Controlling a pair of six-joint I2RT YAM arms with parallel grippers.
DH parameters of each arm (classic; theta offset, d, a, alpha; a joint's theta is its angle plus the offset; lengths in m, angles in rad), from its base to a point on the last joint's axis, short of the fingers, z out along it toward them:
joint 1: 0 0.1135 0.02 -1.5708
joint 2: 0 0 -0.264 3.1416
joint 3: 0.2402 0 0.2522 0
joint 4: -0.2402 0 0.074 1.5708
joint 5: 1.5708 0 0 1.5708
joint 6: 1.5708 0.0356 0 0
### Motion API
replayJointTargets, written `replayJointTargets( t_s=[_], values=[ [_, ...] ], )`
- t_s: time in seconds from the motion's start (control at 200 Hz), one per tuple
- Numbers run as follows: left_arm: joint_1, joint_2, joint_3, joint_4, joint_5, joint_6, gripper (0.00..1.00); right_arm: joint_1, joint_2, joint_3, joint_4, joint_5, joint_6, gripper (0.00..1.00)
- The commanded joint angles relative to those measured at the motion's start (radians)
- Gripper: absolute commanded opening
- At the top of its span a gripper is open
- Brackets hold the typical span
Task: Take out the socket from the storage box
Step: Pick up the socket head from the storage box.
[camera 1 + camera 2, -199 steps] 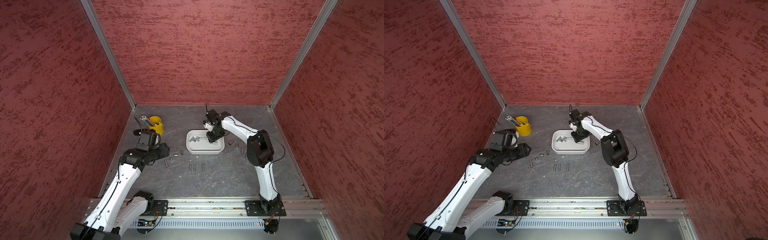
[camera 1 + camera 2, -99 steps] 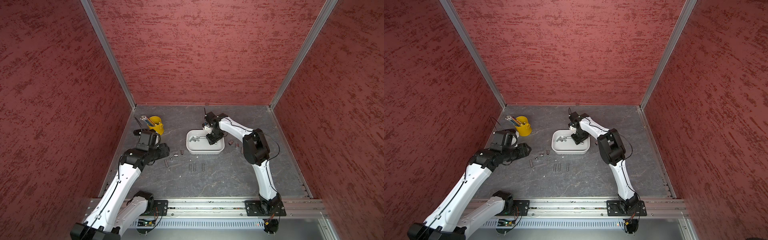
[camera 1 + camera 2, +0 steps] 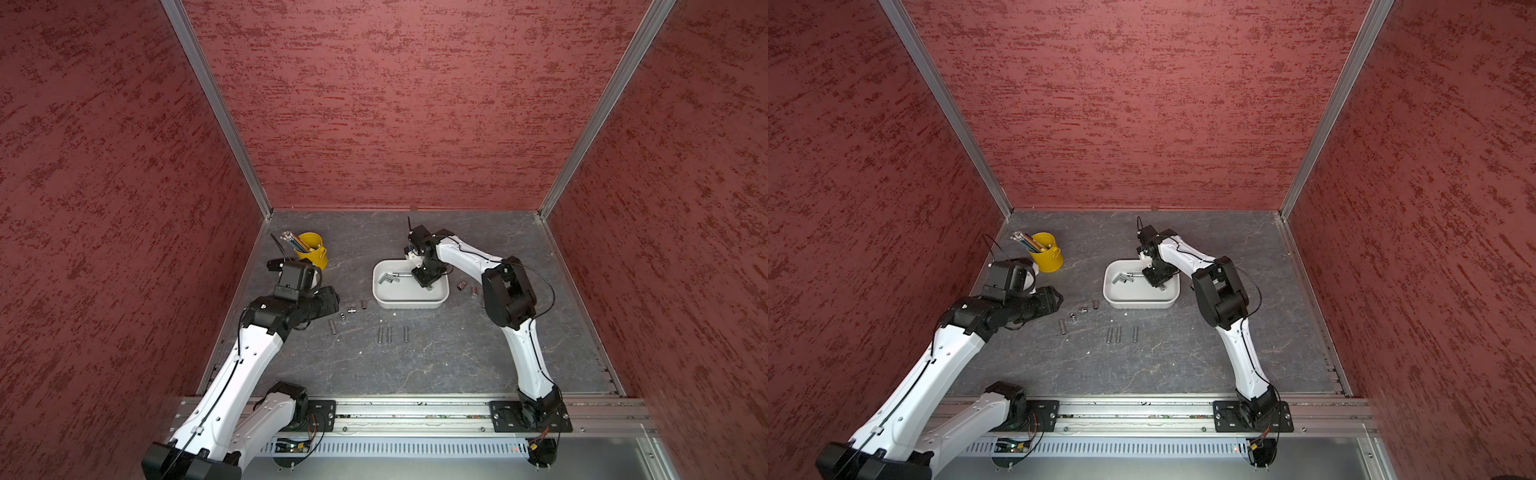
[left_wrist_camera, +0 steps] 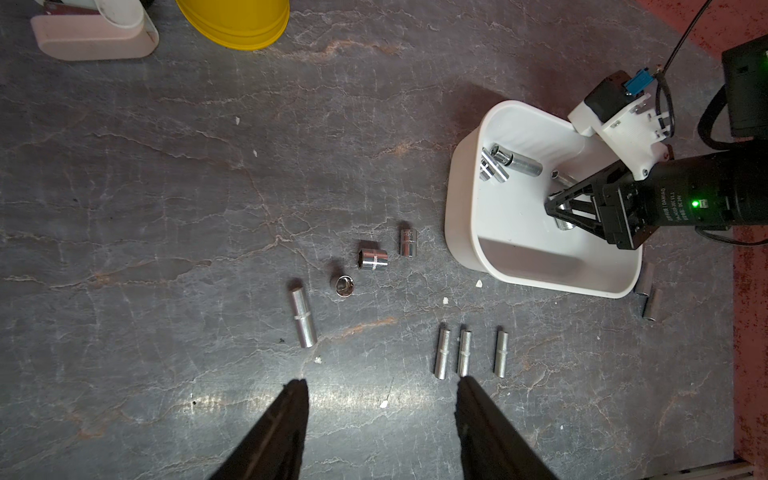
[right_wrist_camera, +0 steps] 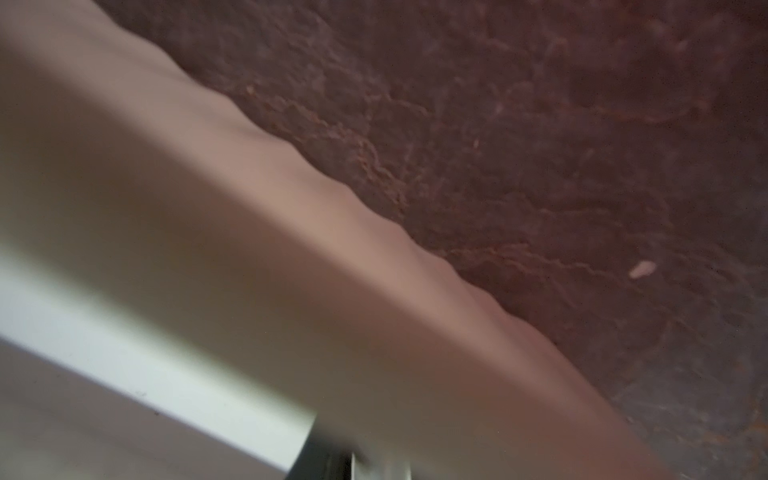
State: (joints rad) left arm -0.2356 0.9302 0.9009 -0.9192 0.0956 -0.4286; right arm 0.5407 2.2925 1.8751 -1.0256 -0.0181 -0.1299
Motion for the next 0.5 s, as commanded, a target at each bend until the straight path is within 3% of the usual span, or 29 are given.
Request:
replayJointTargets(
  t_s=[0.0, 0.235, 0.496],
  values=[
    [0.006, 0.000, -0.005, 0.016, -0.008, 0.018, 0.59, 0.008, -0.031, -0.026, -0.014, -0.021, 0.025, 0.13],
    [0.005, 0.000, -0.005, 0.016, -0.011, 0.017, 0.59, 0.007, -0.137, -0.016, -0.009, -0.048, 0.146, 0.06],
    [0.003, 0.000, -0.007, 0.016, -0.007, 0.016, 0.59, -0.005, -0.236, -0.025, -0.065, -0.112, 0.373, 0.07]
  ],
)
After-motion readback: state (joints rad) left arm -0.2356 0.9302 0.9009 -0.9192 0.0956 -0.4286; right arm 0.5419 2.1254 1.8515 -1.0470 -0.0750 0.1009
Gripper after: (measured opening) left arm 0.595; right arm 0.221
